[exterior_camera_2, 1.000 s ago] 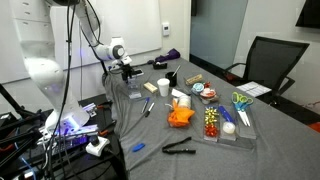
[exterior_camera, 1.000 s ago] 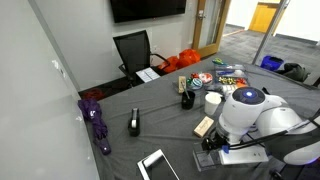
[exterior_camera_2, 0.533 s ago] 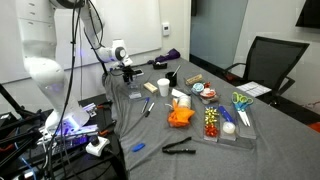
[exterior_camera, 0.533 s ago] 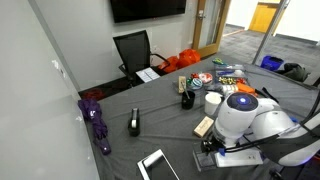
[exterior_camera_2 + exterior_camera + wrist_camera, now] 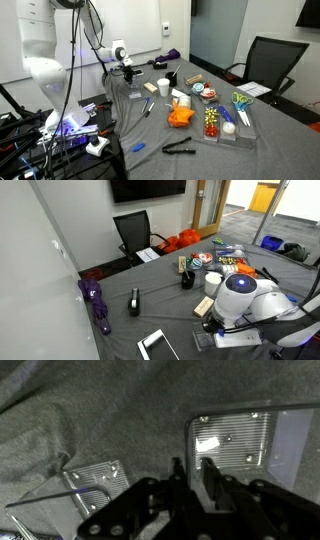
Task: Move the container on the left to the right.
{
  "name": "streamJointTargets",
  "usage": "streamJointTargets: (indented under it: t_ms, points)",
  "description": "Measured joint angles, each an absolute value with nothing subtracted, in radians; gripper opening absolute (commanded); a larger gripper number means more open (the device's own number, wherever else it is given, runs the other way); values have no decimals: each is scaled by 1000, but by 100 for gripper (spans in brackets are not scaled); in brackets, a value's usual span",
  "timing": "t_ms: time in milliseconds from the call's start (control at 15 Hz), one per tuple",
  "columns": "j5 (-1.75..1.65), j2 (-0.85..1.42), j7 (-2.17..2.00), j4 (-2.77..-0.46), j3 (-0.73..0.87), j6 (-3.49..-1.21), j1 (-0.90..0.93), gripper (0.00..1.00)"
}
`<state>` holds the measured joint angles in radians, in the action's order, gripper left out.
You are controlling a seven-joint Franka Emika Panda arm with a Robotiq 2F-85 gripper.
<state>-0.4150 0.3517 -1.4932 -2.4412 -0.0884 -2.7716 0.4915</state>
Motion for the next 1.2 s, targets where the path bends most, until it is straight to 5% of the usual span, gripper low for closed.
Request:
streamJointTargets:
  t_ms: [1200]
  points:
    - [-105,212,-1168,-2470,-155,-2747,387,1]
